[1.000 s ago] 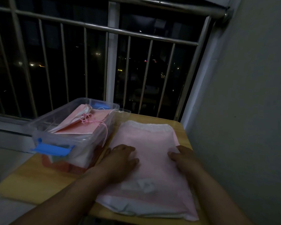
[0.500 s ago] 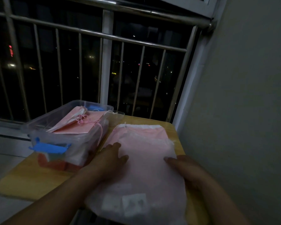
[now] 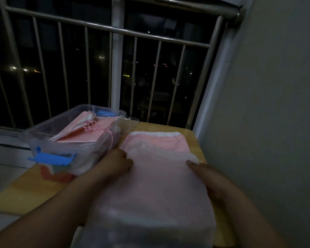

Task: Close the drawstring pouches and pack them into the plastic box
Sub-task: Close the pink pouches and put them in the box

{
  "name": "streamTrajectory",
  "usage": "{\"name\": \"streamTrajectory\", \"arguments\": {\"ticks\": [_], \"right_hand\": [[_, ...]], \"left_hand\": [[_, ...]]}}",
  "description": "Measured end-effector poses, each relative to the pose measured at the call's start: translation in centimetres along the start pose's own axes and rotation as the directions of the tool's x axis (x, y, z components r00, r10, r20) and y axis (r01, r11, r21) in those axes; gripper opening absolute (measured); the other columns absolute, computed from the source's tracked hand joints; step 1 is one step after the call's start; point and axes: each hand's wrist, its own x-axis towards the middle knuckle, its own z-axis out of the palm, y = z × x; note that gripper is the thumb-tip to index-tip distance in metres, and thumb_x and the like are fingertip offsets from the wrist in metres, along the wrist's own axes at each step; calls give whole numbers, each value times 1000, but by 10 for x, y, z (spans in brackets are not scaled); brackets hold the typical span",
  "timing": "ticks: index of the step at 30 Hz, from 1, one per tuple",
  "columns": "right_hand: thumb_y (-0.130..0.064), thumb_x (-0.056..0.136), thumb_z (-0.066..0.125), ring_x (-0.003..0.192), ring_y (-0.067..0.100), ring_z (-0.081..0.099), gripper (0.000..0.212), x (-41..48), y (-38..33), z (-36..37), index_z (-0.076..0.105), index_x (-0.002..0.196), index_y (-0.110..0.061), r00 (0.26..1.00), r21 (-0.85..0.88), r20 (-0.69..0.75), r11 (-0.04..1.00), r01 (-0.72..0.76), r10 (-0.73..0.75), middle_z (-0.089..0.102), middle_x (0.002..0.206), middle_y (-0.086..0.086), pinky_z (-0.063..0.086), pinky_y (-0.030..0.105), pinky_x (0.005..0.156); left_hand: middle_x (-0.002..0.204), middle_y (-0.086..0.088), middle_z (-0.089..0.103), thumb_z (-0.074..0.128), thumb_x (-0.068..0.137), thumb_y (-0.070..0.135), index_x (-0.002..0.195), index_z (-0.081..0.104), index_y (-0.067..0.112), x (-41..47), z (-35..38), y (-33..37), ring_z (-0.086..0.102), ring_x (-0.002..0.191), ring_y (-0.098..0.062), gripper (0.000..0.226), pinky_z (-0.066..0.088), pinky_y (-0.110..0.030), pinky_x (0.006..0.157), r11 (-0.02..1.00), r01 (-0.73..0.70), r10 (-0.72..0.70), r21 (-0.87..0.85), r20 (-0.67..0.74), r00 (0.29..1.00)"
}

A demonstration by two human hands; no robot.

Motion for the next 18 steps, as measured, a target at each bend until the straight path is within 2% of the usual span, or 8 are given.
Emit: {"name": "streamTrajectory", "arguments": {"ticks": [2,3,5,7,10,12,14,18], "right_hand": [[-20,103,62,93,35,75,19,3,1,2,74,111,-9,998,-5,-50,999,42,-42,79,101,14,60,52,91],[-12,104,58,89,34,74,18,2,-1,0,75,108,-8,998,-1,-49,999,49,-49,79,97,14,60,50,89],[-1,102,53,92,34,75,25,-7,-6,-5,77,106,-7,999,12,15,999,40,-41,79,100,16,60,46,89],[-1,100,55,104,39,73,25,-14,-8,-10,75,115,-3,995,19,95,999,26,-27,77,108,19,56,51,98],[-16,103,57,107,38,72,27,-21,-10,-9,73,120,-2,988,77,153,997,6,-17,77,111,19,55,47,98],[-27,105,56,104,35,74,32,-24,-13,-4,77,113,-6,985,181,166,983,10,-40,76,113,19,55,45,97],[-28,105,57,97,32,75,30,-25,-18,1,82,103,-11,993,171,84,983,70,-85,77,111,17,57,43,93],[-25,104,57,103,31,73,28,-30,-17,11,84,99,-28,994,2,2,994,105,-105,76,116,7,59,49,96]], "left_hand": [[89,-10,70,70,90,29,85,74,8,0,-1,-1,67,81,-24,22,51,-29,70,995,-2,5,-101,25,1000],[95,-10,73,73,88,36,91,76,9,0,-2,-3,70,88,-26,27,56,-35,81,975,11,-1,-222,44,999],[114,-5,74,80,77,56,112,76,23,2,0,-6,72,103,-26,48,55,-44,98,840,48,-14,-541,66,998],[128,-3,69,80,77,61,128,69,34,3,0,-5,69,112,-25,59,54,-45,101,685,62,-25,-726,61,998],[107,-11,76,67,98,37,116,73,14,-2,-3,2,73,100,-29,29,58,-40,91,684,58,-25,-727,56,998],[97,-18,78,63,101,26,103,76,4,-9,-1,5,74,95,-35,25,60,-46,90,712,41,-6,-701,52,999],[99,-24,76,64,101,21,102,76,-2,-14,0,6,73,97,-40,26,57,-54,93,712,19,20,-702,47,999],[76,-2,79,65,100,25,93,78,7,-32,-1,13,75,83,-23,24,57,-32,79,660,-16,24,-751,0,1000]]}}
